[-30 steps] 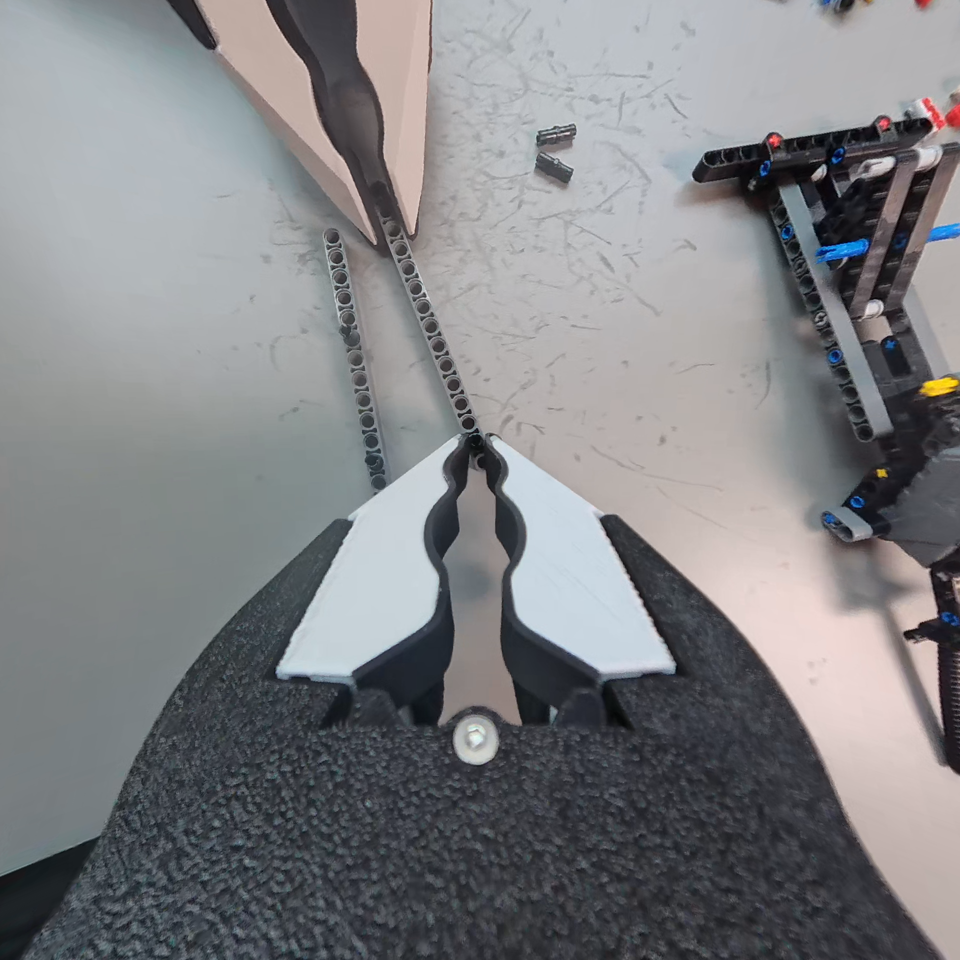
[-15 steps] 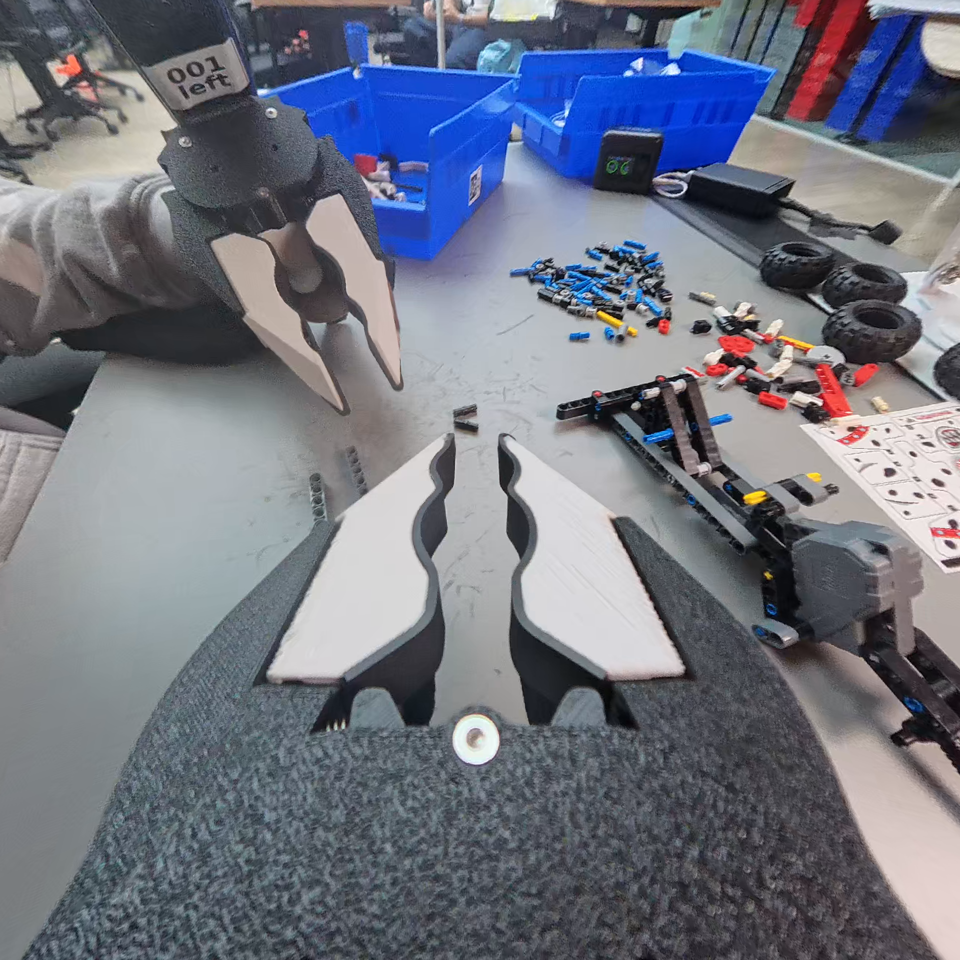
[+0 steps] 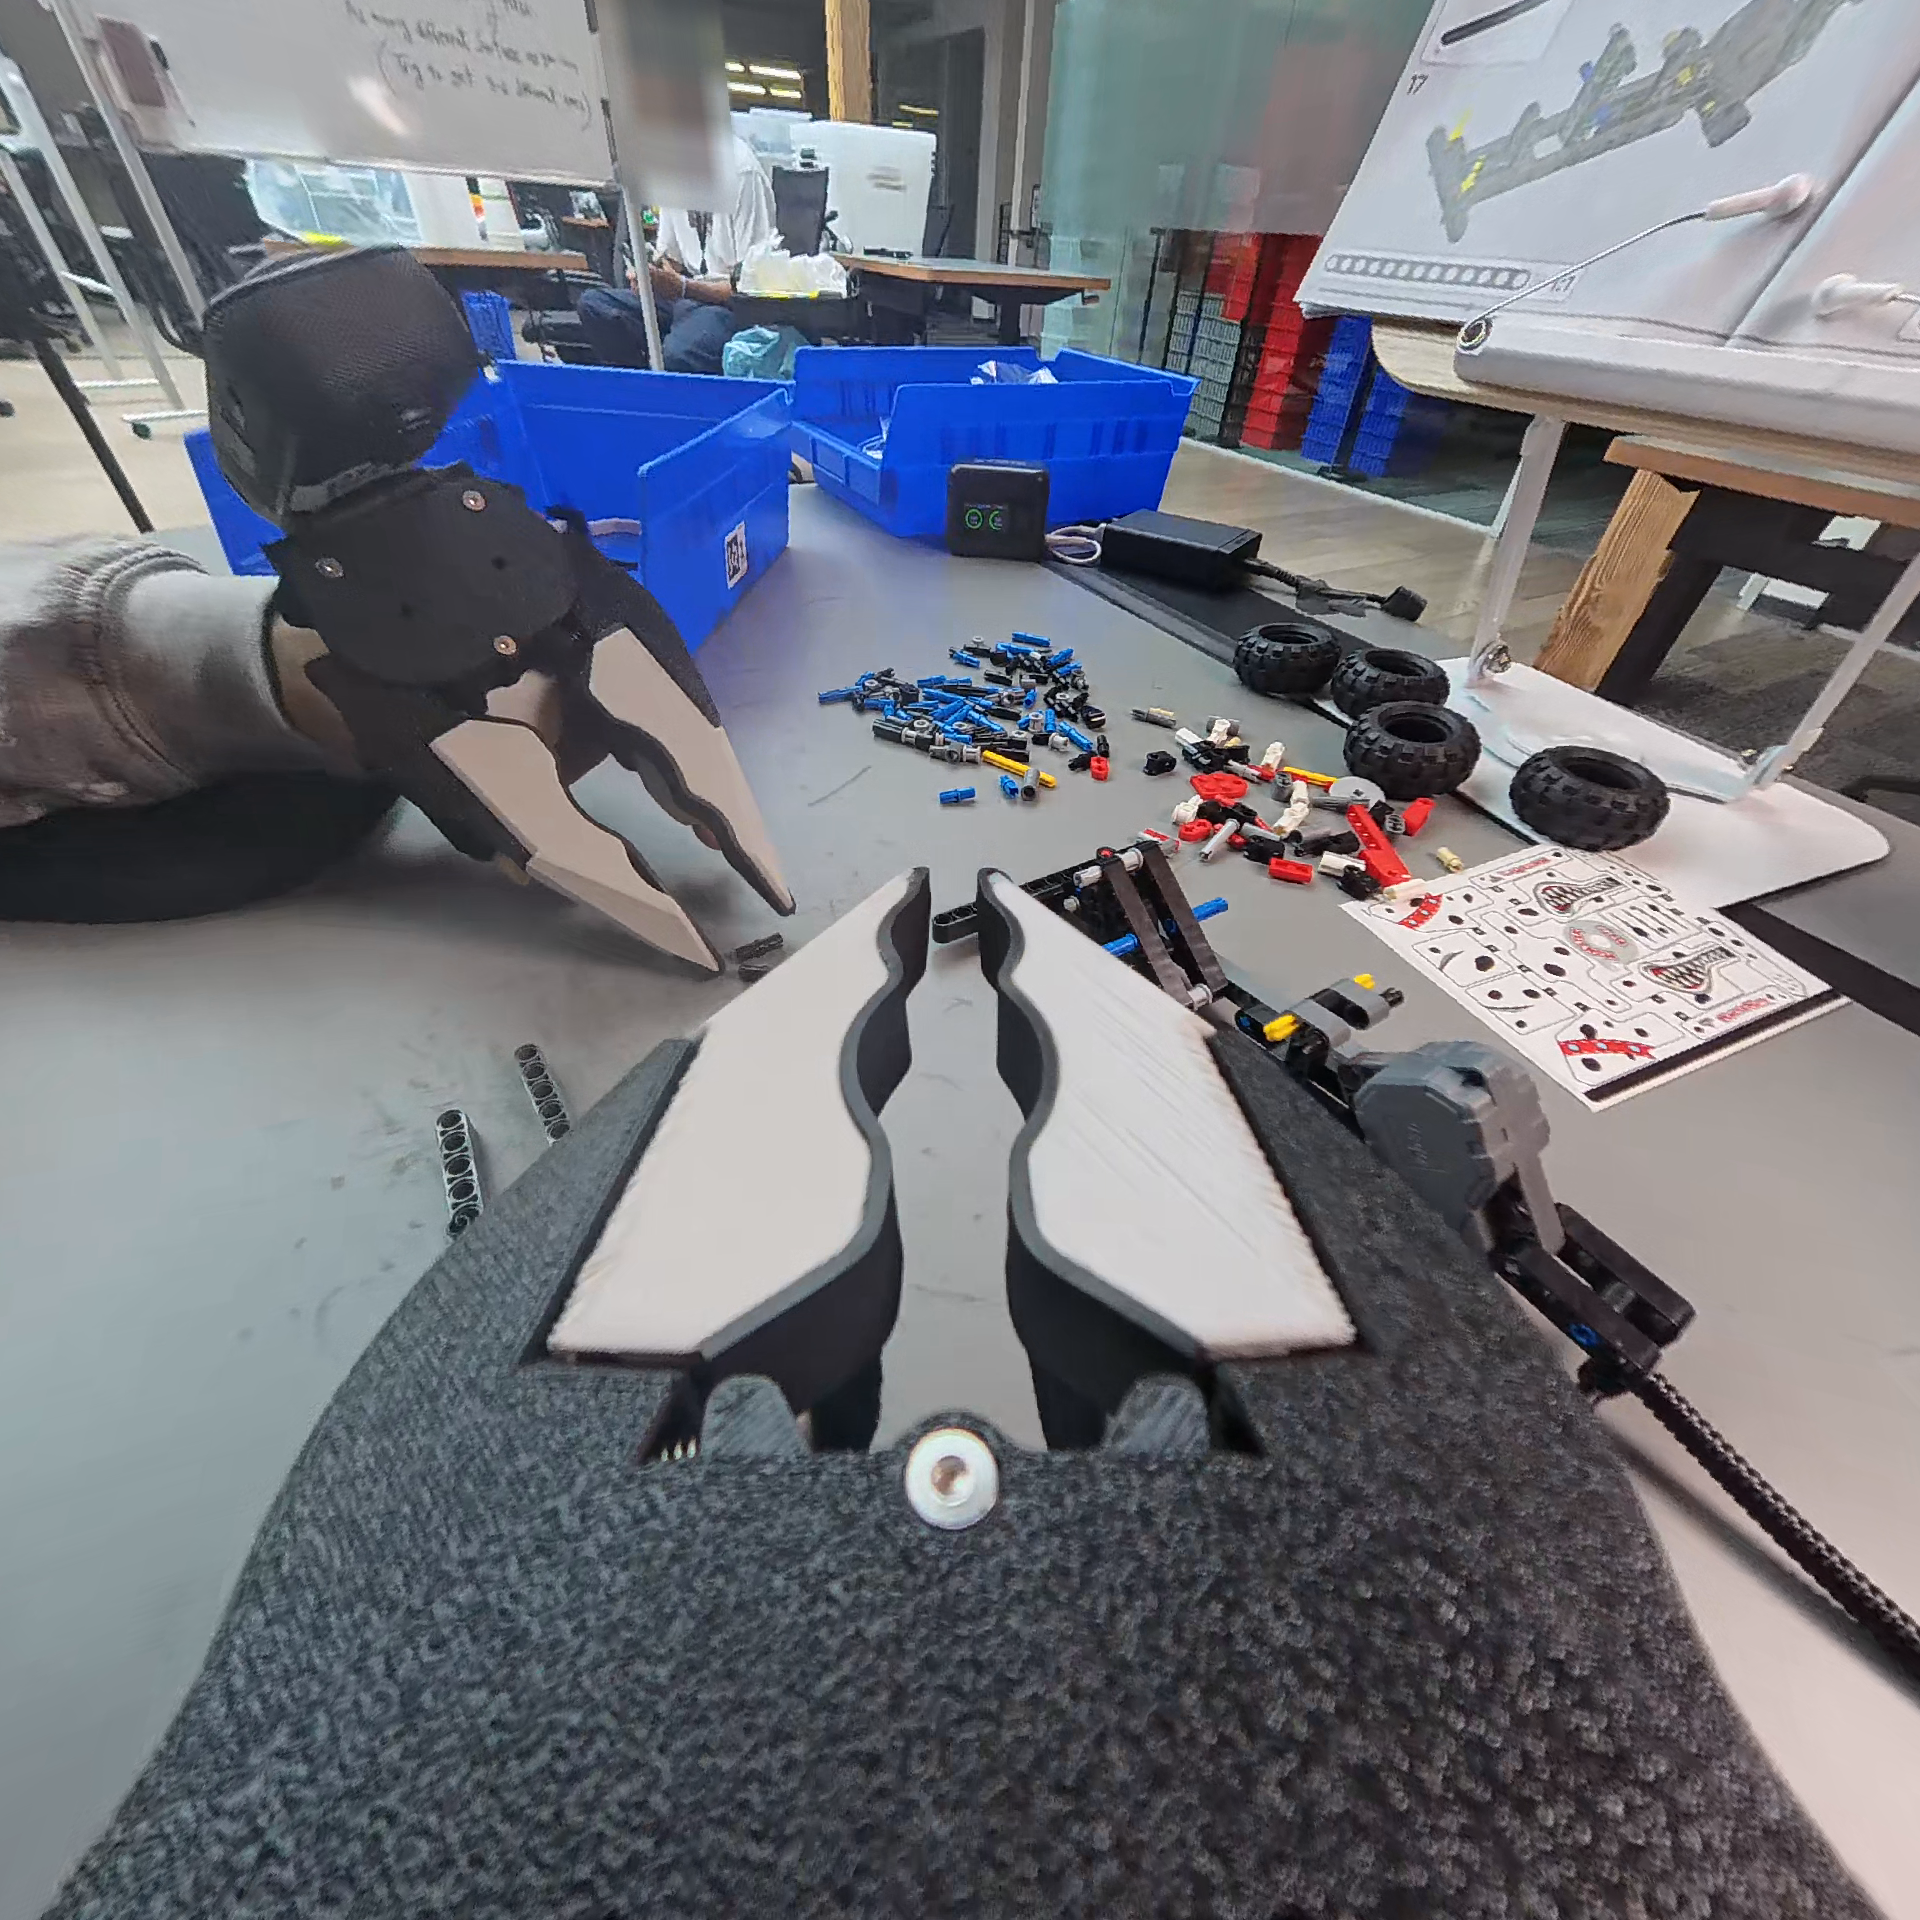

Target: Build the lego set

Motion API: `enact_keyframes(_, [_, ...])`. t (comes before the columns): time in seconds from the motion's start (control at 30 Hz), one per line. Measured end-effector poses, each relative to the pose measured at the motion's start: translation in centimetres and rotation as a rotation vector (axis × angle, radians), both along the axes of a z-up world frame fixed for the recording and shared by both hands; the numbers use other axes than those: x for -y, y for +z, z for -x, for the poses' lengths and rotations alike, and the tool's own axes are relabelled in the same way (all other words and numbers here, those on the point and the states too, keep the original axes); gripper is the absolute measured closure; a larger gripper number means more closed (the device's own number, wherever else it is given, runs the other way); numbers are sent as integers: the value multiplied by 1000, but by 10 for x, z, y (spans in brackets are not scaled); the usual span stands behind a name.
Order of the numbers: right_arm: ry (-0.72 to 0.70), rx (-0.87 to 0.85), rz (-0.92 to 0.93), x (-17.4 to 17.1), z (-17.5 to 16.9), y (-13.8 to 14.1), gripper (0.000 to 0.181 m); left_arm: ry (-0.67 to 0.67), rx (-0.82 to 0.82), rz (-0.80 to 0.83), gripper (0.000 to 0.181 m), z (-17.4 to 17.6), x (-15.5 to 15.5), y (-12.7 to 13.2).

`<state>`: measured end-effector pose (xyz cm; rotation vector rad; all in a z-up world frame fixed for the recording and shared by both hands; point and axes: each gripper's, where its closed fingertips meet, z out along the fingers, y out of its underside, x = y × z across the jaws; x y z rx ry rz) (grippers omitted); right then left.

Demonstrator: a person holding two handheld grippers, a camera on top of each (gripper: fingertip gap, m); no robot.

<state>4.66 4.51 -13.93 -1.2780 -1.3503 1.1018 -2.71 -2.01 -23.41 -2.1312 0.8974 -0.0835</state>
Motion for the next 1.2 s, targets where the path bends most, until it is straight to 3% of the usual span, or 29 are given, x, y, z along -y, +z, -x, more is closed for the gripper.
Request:
enact_keyframes(0.2, [13, 60, -52, 7, 4, -13, 173, -60, 54, 76, 174, -8, 6, -4])
enact_keyframes(0.33, [7, 49, -56, 6, 4, -11, 174, -36, 48, 62, 175, -2, 6, -2])
enact_keyframes(0.57, [4, 39, -72, 6, 4, -9, 174, -33, 248, -39, 175, -2, 13, 35])
enact_keyframes(0.63, [74, 24, -69, 19, 3, -5, 174, -87, 342, -109, 176, -16, 18, 55])
enact_keyframes(0.77, [467, 122, 82, 92, -13, -9, 164, -264, 447, -254, 175, -57, 34, 90])
enact_keyframes(0.9, [517, 177, 10, 107, -14, -23, 159, -387, 437, -215, 175, -86, 48, 81])
enact_keyframes(1.2, [558, 150, 52, 114, -15, -18, 165, -425, 385, -186, 175, -93, 54, 71])
